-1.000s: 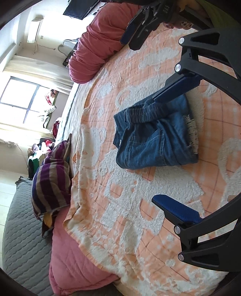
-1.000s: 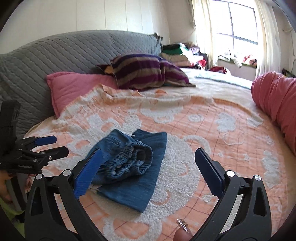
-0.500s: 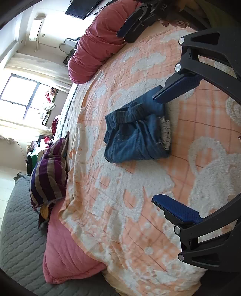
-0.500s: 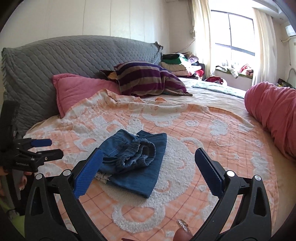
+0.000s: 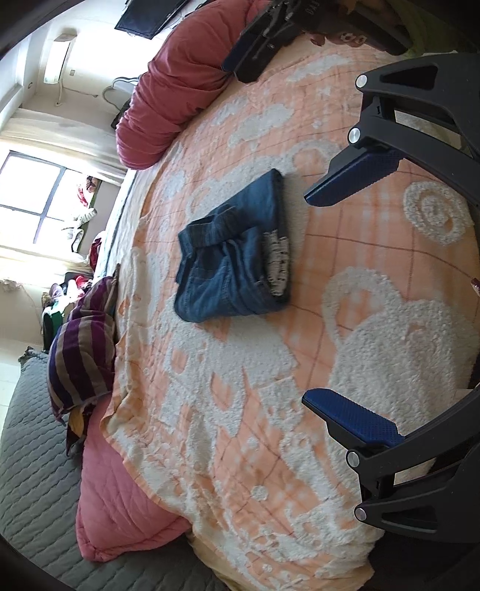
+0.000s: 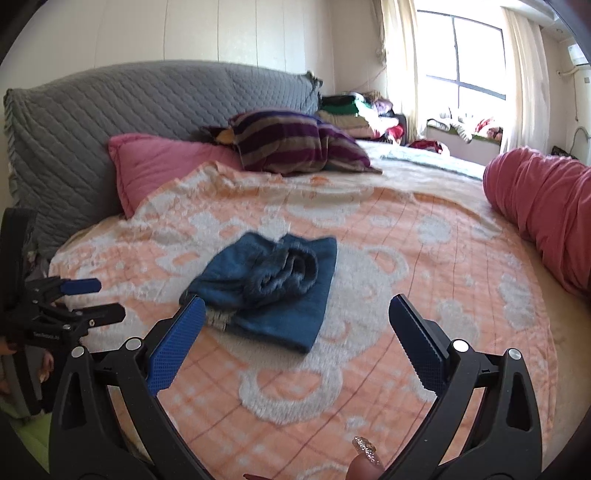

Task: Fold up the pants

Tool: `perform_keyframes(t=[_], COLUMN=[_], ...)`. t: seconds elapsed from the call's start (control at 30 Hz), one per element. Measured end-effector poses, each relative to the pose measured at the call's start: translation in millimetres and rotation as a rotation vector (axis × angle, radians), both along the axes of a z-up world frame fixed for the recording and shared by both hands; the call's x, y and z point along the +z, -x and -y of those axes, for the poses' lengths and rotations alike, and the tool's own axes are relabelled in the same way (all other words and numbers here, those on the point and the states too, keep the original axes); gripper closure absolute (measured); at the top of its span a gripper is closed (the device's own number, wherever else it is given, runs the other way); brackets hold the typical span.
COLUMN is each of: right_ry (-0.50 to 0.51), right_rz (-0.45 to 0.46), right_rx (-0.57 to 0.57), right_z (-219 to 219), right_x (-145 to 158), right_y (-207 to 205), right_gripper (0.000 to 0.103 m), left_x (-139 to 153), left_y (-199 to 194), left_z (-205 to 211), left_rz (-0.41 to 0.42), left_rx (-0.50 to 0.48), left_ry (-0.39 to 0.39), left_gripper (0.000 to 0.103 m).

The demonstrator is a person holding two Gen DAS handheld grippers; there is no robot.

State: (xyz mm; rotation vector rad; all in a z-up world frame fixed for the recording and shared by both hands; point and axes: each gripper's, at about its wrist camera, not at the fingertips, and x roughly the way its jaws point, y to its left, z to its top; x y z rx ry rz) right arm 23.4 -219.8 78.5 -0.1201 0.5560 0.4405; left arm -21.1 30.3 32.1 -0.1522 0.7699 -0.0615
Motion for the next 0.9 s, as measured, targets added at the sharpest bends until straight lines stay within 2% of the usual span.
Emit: perform_keyframes(t=[0.1, 0.27, 0.5, 0.9], right_ry=[-0.008, -0.006, -0.019, -0.024], right_rz=[-0.069, -0.121, -0.134, -0.147], right_rx=[-0.006, -0.022, -0.020, -0.009], right_z=[-1, -2, 3, 3], right_x=[-19, -37, -41, -45], right_y=[4, 6, 4, 4], right_gripper=[0.009, 0.009, 0.009, 0.009], left_x=[-9, -19, -20, -20], left_y=[2, 1, 3, 4], left_z=[3, 10, 16, 14], left_rz=[-0.020, -0.055, -0.055, -0.058], left_rx=[-0.001, -0.018, -0.015, 0.006], left_ry=[0.007, -0.002, -0.032, -0.033], left_gripper=[0.005, 0.005, 0.005, 0.005])
